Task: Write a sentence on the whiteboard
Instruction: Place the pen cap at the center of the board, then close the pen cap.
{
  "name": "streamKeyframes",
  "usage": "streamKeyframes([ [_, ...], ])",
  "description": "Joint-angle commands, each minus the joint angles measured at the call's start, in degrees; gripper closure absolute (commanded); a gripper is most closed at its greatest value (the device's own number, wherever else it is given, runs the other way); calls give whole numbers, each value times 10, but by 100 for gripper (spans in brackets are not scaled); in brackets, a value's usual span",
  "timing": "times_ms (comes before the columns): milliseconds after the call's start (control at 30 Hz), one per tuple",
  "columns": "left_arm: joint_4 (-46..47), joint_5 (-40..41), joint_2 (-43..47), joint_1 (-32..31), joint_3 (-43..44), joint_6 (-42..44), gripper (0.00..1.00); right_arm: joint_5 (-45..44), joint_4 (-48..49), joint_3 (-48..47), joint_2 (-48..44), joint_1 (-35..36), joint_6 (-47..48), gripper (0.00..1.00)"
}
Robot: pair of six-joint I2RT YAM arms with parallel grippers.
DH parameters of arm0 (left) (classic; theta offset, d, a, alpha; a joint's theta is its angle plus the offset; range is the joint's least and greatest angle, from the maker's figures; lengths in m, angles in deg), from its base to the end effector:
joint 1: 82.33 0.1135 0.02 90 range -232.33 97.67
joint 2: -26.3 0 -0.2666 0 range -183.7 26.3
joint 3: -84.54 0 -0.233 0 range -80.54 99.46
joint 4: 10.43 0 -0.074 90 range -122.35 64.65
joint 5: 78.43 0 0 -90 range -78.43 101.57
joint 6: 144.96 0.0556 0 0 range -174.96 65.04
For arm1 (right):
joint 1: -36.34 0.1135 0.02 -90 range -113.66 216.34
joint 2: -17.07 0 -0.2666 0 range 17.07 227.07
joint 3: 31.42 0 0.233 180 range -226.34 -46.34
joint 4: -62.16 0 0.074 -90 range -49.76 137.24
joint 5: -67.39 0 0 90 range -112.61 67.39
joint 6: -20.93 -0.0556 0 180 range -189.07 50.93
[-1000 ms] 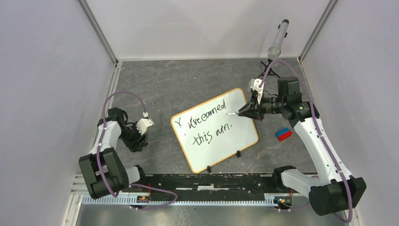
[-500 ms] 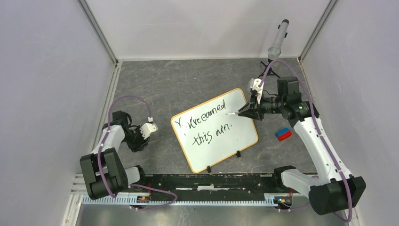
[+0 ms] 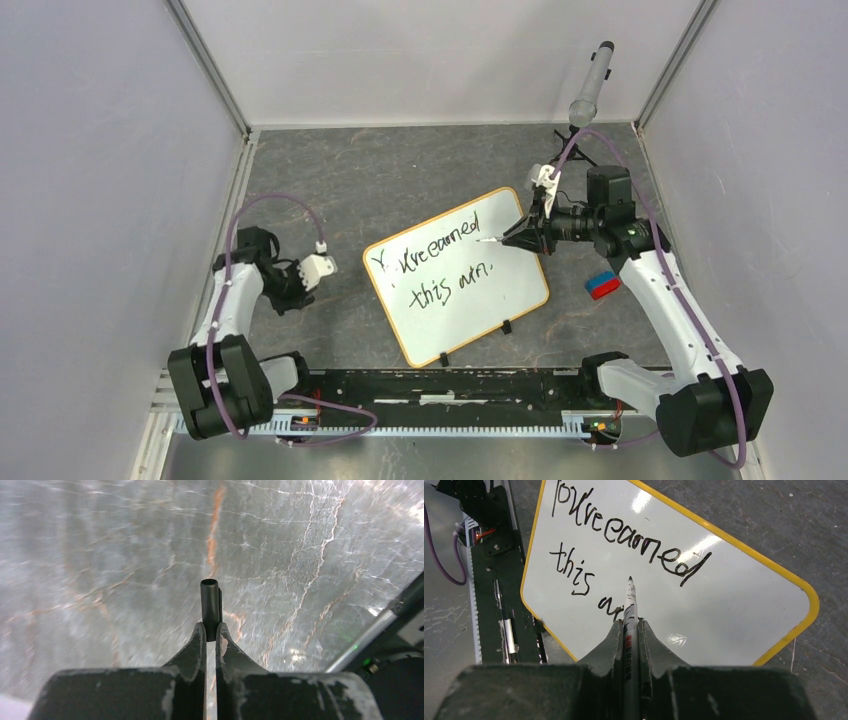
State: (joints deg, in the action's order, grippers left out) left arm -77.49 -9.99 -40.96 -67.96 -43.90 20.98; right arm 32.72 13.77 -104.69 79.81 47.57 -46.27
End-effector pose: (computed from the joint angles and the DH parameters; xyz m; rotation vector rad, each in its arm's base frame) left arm 0.1573 0.0192 0.1716 1.4497 2.3680 -0.2482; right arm 0.1974 0.0858 0.3282 -1.0680 1.7497 0.9377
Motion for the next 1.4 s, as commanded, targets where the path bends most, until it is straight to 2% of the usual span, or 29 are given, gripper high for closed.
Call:
streamKeyframes([
  [0,-103,-38,55,-2,123,-56,98,19,84,14,-8,-2,-74,100],
  [133,-203,-64,72,-13,286,-97,98,28,125,30,-16,-1,-118,100],
  [233,-248,-62,69,-59,412,-163,98,39,158,42,-22,-1,-149,100],
  [367,-278,-11,47,-202,537,-264,98,65,213,66,-33,1,-199,100],
  [533,-308,-9,2,-336,636,-366,98,100,259,103,-48,4,-248,100],
  [733,-333,50,-80,-534,654,-431,98,121,293,145,-67,9,-285,100],
  [867,-333,37,-134,-573,658,-441,98,133,329,168,-75,13,-324,100],
  [1033,-320,51,-186,-621,669,-449,98,164,470,213,-77,27,-450,100],
  [1267,-299,26,-197,-659,658,-421,98,163,491,227,-78,55,-470,100],
  [1367,-298,27,-211,-668,667,-419,98,164,564,239,-73,65,-533,100],
])
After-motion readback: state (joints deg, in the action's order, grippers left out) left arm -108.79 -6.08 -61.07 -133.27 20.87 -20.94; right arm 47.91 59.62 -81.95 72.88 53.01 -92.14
